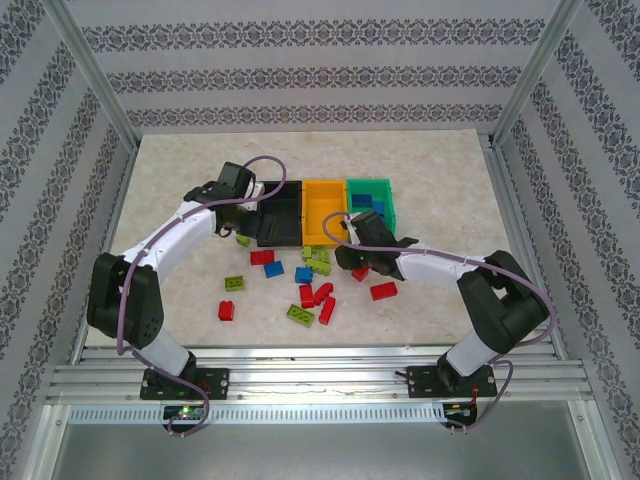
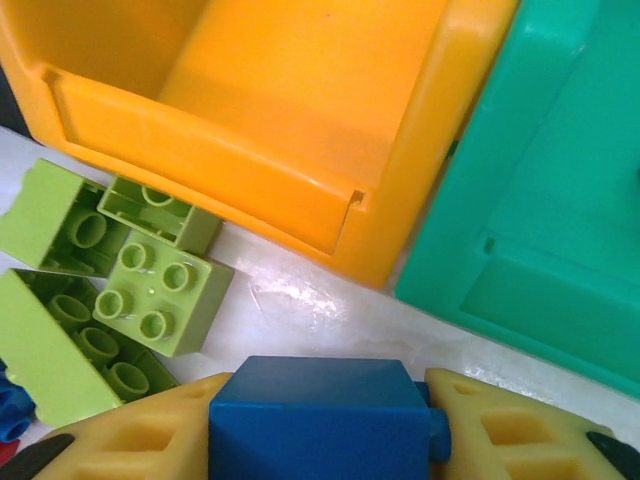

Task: Sort the legos into containers by color
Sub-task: Pick up the lego from the center of the table, then place the lego in the container.

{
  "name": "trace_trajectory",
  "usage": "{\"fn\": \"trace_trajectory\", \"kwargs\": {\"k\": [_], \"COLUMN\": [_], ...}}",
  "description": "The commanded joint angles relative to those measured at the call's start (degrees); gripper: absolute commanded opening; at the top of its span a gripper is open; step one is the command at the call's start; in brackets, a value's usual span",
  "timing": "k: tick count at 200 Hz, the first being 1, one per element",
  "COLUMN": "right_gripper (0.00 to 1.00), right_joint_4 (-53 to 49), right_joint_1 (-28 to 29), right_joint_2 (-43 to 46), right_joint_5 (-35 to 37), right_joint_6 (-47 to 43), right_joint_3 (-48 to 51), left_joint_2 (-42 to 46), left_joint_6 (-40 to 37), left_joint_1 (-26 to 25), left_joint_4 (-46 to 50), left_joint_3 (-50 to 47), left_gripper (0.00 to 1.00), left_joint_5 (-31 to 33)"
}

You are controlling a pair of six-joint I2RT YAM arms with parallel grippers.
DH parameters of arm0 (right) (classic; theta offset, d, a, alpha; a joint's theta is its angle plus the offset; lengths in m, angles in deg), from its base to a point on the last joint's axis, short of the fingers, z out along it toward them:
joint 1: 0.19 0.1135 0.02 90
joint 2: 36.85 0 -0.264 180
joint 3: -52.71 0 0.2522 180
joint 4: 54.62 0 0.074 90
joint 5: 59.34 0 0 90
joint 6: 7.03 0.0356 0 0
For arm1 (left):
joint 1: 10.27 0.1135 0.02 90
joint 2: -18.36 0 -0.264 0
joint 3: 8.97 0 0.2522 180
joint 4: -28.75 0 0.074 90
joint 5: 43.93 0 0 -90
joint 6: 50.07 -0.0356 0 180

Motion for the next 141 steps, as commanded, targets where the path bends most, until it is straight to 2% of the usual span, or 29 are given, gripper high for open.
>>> {"fn": "trace_trajectory", "kwargs": {"k": [1,60,85,98,114,141], "right_gripper": [0.44,0.44,0.44,0.44,0.45,0.44], "right_joint_4": [3.04,7.57,6.41,5.29,2.81,3.43], "right_joint_1": [0.59,0.54,-0.62,-2.86,-6.90,-12.06], "right_joint_2": [3.19,8.80,10.23,9.88,8.35,5.56], "right_joint_5": [1.29,4.02,5.70,5.04,0.85,-2.34], "right_joint_6": [0.64,0.33,-0.73,0.21,2.26,6.07], "right_joint_3": [2.14,6.05,4.03,1.95,-1.80,-5.67], "left_joint_2": [0.46,-0.01,-0.35,-0.32,-0.19,0.50], "left_joint_6": [-1.22,-1.16,-0.79,-0.53,-0.30,-0.16], "left_joint_1": [-0.94,-0.95,-1.01,-1.08,-1.44,-1.77], "left_joint_4": [0.03,-0.13,-0.10,-0.10,-0.21,-0.23], "left_joint_3": [0.12,0.22,0.48,0.56,0.53,0.49], "left_gripper": [1.00,1.00,1.00,1.00,1.00,1.00], "left_joint_5": [0.73,-0.05,-1.31,-1.70,-1.93,-2.58]}}
